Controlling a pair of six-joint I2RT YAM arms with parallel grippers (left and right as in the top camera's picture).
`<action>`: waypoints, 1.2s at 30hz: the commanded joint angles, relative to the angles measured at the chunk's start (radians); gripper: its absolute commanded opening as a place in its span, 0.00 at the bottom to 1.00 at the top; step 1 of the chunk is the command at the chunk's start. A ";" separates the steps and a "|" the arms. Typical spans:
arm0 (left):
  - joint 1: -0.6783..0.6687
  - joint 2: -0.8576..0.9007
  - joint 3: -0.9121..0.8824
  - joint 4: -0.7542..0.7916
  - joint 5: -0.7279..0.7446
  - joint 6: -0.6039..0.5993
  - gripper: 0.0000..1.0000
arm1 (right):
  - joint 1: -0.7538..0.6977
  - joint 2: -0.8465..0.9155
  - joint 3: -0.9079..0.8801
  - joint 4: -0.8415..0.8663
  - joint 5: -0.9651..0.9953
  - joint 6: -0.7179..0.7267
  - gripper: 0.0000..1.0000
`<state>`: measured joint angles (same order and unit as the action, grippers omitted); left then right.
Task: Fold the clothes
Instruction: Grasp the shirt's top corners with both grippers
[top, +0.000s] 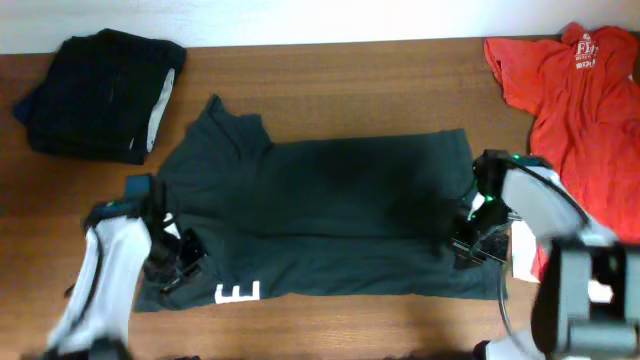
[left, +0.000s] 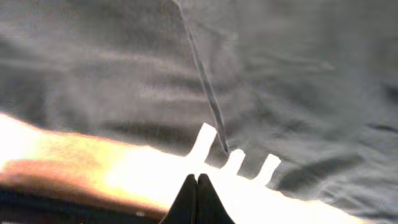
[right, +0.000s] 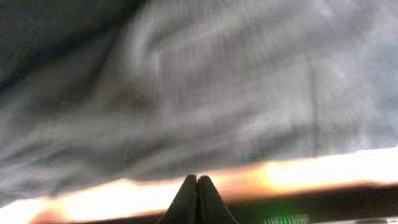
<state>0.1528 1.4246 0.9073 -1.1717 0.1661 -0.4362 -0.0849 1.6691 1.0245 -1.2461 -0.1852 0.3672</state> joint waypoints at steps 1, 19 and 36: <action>0.001 -0.257 0.013 -0.023 0.001 -0.001 0.00 | 0.005 -0.247 0.023 -0.028 0.017 0.003 0.15; -0.049 0.737 0.666 0.725 -0.026 0.600 0.80 | 0.105 -0.007 0.599 -0.151 -0.028 -0.254 1.00; -0.059 0.864 0.666 0.770 -0.147 0.613 0.01 | 0.002 0.004 0.600 0.244 0.126 -0.172 0.94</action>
<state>0.0860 2.2387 1.5780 -0.3927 0.0582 0.1680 -0.0372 1.6615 1.6142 -1.0657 -0.0639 0.2073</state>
